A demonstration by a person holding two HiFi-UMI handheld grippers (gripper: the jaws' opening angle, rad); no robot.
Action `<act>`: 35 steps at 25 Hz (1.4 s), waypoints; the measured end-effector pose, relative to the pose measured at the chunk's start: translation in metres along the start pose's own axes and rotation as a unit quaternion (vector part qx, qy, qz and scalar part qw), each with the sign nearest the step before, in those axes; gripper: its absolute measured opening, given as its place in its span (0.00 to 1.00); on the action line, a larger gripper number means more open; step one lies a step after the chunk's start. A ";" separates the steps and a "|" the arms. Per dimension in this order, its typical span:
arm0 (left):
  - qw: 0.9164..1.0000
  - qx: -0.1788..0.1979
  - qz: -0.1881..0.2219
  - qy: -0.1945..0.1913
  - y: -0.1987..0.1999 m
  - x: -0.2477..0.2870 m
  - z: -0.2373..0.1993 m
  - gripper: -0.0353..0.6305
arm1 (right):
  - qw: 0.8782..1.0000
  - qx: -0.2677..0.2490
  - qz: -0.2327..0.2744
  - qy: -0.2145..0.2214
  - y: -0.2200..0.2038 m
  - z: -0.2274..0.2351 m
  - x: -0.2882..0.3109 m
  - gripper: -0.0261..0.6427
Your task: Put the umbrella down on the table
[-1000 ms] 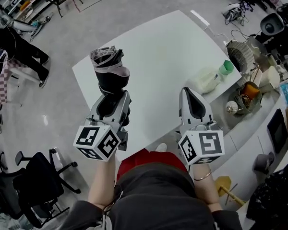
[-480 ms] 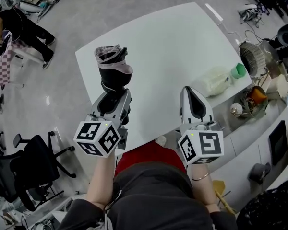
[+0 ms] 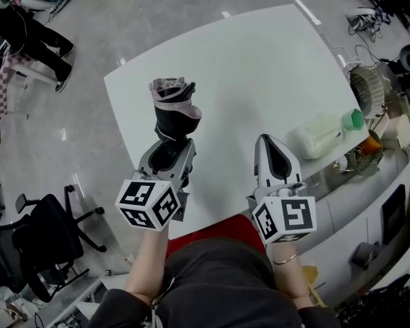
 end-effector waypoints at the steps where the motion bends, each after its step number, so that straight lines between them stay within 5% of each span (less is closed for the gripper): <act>1: 1.000 -0.001 -0.005 0.001 -0.001 0.005 -0.004 0.35 | 1.000 0.000 -0.004 0.000 -0.002 -0.001 0.006 0.07; 15: 0.998 -0.019 -0.065 -0.005 -0.022 0.055 -0.024 0.35 | 0.999 -0.003 -0.042 0.002 -0.024 -0.001 0.051 0.07; 35: 0.994 0.018 -0.109 -0.012 -0.026 0.130 -0.024 0.35 | 0.997 -0.001 -0.081 0.009 -0.052 0.011 0.094 0.07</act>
Point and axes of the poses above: the fingertips, and each gripper's own axes: x forward along the fingers, z to its right, y out of its top, the point moved 9 cm from there along -x, backward along the fingers, and after that the axes turned 9 degrees about z, right-handed, at the moved point
